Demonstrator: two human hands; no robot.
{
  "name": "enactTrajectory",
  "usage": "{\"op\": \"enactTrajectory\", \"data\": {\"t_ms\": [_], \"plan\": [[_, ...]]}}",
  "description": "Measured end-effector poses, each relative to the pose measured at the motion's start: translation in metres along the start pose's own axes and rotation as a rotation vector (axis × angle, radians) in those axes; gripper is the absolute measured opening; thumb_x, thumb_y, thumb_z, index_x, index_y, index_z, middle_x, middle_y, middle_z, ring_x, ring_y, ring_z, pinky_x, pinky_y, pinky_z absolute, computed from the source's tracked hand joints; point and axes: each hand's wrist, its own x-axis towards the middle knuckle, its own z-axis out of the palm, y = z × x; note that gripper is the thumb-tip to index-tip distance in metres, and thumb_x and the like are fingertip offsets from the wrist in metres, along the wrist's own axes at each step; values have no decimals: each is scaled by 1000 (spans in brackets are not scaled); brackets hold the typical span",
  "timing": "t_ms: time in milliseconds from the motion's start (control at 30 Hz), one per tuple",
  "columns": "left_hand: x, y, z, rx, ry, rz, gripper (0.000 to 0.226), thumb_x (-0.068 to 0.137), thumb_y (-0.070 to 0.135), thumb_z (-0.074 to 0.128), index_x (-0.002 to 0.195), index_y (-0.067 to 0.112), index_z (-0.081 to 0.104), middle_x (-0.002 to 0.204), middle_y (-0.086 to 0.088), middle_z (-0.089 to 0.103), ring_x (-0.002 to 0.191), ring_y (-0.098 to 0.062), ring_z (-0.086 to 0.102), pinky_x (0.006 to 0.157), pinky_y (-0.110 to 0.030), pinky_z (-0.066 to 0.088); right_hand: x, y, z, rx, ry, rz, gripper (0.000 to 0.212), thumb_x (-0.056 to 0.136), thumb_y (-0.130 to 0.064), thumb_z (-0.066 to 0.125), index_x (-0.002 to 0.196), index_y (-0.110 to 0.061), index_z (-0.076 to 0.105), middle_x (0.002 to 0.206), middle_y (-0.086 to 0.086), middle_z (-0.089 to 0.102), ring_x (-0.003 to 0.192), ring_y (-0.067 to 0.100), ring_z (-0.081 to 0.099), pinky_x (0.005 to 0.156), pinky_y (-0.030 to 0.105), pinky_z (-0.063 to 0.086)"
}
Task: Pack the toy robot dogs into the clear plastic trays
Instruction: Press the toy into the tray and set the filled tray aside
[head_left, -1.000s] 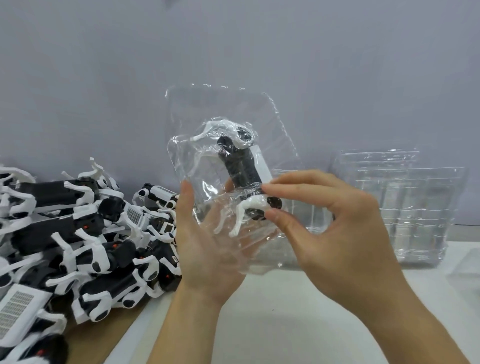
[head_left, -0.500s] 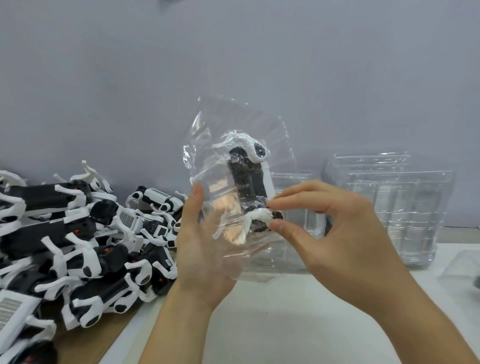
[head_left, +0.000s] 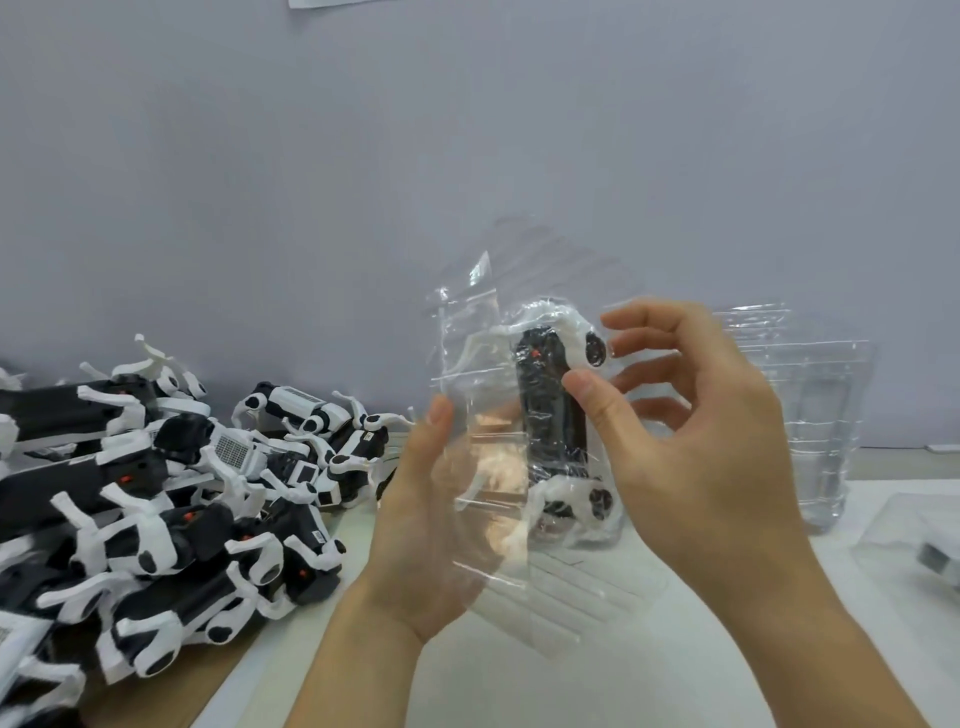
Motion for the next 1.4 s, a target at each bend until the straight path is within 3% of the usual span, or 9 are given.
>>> {"op": "enactTrajectory", "data": {"t_ms": [567, 633, 700, 833, 933, 1000, 1067, 1200, 1400], "plan": [[-3, -1, -8, 17, -77, 90, 69, 59, 64, 84, 112, 21, 77, 116, -11, 73, 105, -29, 72, 77, -38, 60, -2, -8, 2, -19, -16, -43, 24, 82, -27, 80, 98, -35, 66, 94, -17, 67, 89, 12, 65, 69, 28, 53], [-4, 4, 1, -48, -83, 134, 65, 85, 58, 67, 129, 10, 66, 131, -19, 64, 123, -33, 61, 95, -41, 54, -2, -13, 1, -14, -32, -85, 24, 81, -31, 81, 97, -37, 66, 95, -19, 67, 90, 14, 65, 70, 29, 52], [-14, 12, -2, -167, -13, 222, 64, 108, 40, 25, 147, -9, 36, 151, -34, 32, 143, -43, 32, 118, -48, 26, -2, -19, 2, -25, -47, -134, 23, 79, -34, 79, 97, -37, 65, 97, -21, 67, 90, 14, 64, 70, 25, 50], [-7, 9, -15, -300, -271, 264, 70, 106, 40, -1, 153, -3, 29, 156, -28, 22, 148, -36, 18, 122, -42, 13, -2, -24, 5, -26, -53, -181, 23, 78, -33, 78, 97, -36, 65, 96, -19, 67, 89, 14, 63, 71, 18, 46], [-8, 10, -10, -179, -124, 280, 65, 108, 43, 17, 150, -3, 35, 153, -30, 29, 145, -40, 27, 120, -44, 21, -3, -23, 6, -23, -54, -163, 24, 80, -31, 78, 101, -36, 66, 97, -19, 67, 89, 14, 63, 70, 20, 48], [0, 0, -7, -120, -84, 141, 70, 89, 55, 65, 138, 6, 57, 137, -25, 57, 127, -39, 56, 99, -44, 51, -3, -18, 6, -18, -47, -127, 26, 83, -27, 78, 106, -34, 68, 98, -19, 67, 90, 14, 63, 69, 25, 51], [3, -1, -9, -26, -2, 191, 81, 63, 61, 85, 129, 16, 66, 123, -17, 69, 108, -35, 70, 79, -43, 59, -2, -12, 5, -16, -57, -79, 28, 88, -26, 71, 115, -35, 68, 103, -19, 67, 94, 13, 63, 71, 26, 52], [3, 5, 1, 141, 69, 238, 77, 66, 67, 78, 130, 25, 66, 136, -12, 63, 126, -34, 60, 108, -60, 41, -2, -3, 5, -48, -149, 35, 40, 99, -20, 56, 133, -41, 57, 113, -23, 64, 107, 2, 58, 80, 17, 50], [5, 12, 13, 649, 182, 474, 52, 84, 56, 60, 129, 32, 65, 127, 5, 69, 124, -15, 61, 108, -50, 41, -3, -6, -2, 263, -135, 250, 38, 93, -50, 48, 125, -39, 63, 118, -19, 69, 113, 1, 62, 91, 27, 51]]}}
